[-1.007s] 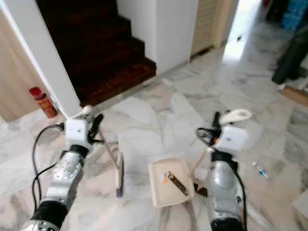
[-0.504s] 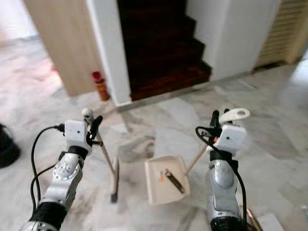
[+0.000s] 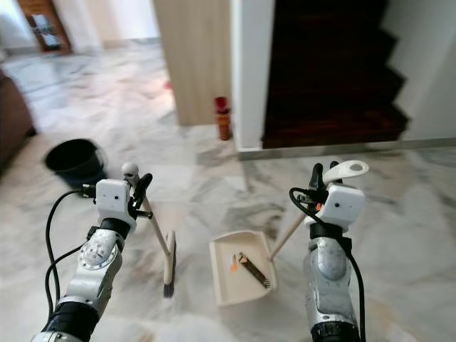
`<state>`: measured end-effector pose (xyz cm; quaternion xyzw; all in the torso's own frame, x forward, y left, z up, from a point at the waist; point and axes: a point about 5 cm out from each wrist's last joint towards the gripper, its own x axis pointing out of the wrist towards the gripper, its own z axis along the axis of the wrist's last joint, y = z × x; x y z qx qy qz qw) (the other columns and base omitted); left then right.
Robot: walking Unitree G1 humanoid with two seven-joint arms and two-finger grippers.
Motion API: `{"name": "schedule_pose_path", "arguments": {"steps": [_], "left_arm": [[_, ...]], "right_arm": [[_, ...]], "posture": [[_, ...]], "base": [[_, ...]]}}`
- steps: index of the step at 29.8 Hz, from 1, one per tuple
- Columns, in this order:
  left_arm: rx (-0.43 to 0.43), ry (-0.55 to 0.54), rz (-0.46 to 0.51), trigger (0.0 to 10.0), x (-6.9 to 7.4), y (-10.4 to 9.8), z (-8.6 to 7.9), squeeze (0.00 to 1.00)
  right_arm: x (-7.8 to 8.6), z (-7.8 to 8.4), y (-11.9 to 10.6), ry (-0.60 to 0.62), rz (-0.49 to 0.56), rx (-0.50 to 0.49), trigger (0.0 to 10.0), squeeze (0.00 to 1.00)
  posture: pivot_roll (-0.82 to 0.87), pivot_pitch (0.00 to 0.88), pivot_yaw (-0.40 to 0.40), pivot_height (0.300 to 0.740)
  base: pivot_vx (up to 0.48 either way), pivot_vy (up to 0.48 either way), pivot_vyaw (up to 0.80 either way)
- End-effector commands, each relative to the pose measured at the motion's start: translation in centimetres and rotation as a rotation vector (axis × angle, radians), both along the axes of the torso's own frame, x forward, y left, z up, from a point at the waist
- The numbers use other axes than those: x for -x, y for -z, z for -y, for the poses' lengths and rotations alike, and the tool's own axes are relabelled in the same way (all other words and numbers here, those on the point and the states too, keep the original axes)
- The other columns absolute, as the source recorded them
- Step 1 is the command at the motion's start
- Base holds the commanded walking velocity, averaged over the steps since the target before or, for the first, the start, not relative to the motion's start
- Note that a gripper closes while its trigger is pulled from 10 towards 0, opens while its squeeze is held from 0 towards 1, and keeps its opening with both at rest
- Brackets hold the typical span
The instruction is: Sweep floor
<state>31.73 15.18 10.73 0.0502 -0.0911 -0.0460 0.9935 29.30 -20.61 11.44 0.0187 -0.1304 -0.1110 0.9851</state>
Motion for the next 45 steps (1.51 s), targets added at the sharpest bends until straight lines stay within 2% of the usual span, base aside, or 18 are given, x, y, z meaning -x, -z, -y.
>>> {"name": "schedule_pose_path", "arguments": {"steps": [1,19,32,45], "left_arm": [[-0.008,0.005,0.058,10.0,-0.17,-1.32,-0.05,0.0],[-0.005,0.001,0.049,10.0,-0.13,-1.3,-0.14,0.0],[-0.003,0.015,0.037,10.0,-0.12,-1.28,0.08,0.0],[-0.005,0.026,0.032,10.0,-0.09,-1.21,0.25,0.0]], "right_arm": [[-0.29,-0.5,-1.42,-0.018,0.064,0.009,10.0,0.0],[-0.34,-0.53,-1.74,-0.026,0.069,0.004,10.0,0.0],[-0.51,-0.44,-1.69,-0.033,0.063,-0.04,10.0,0.0],[-0.56,-0.72,-1.6,-0.056,0.056,-0.055,10.0,0.0]], "posture": [[-0.1,0.0,0.043,0.74],[-0.1,0.0,0.039,0.74],[-0.1,0.0,0.039,0.74],[-0.1,0.0,0.039,0.74]], "base": [[0.0,0.0,0.8],[0.0,0.0,0.79],[0.0,0.0,0.0],[0.317,0.0,0.0]]}}
